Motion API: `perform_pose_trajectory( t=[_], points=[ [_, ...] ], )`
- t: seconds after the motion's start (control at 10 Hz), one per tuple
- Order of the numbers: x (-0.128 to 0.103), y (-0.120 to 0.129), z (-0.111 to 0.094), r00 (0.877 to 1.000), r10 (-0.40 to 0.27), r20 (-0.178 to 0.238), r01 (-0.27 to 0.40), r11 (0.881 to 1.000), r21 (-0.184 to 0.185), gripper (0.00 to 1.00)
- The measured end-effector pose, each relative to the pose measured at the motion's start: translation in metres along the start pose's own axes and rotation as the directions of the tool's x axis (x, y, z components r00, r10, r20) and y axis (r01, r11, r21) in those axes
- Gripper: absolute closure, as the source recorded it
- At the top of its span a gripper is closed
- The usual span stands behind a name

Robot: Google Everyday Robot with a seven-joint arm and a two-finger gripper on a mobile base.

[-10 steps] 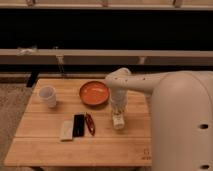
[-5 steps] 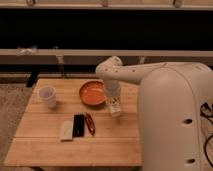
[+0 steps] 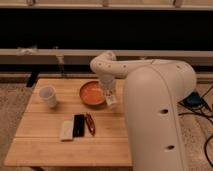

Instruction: Place the bottle in the ceramic bowl

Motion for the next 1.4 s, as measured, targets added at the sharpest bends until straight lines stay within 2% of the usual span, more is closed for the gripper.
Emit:
perform_pose_trajectory(
  t=[0.4,0.7,0.8,1.0,1.1,1.3,1.4],
  points=[
    [-0.042,0.022,0.003,0.997,-0.081,0.011,0.081,0.997,-0.014,0.57],
    [-0.065,0.050,-0.006,0.989,-0.143,0.030,0.145,0.989,-0.040,0.26],
    [-0.069,0.057,-0.008,0.986,-0.163,0.039,0.164,0.985,-0.046,0.21],
    [-0.073,0.074,-0.011,0.982,-0.184,0.048,0.188,0.979,-0.086,0.20],
    [-0.073,0.072,-0.010,0.981,-0.186,0.054,0.191,0.977,-0.092,0.20],
    [-0.071,0.072,-0.014,0.980,-0.188,0.072,0.196,0.970,-0.145,0.20],
    [-0.071,0.069,-0.019,0.979,-0.186,0.086,0.198,0.967,-0.159,0.20]
  ],
)
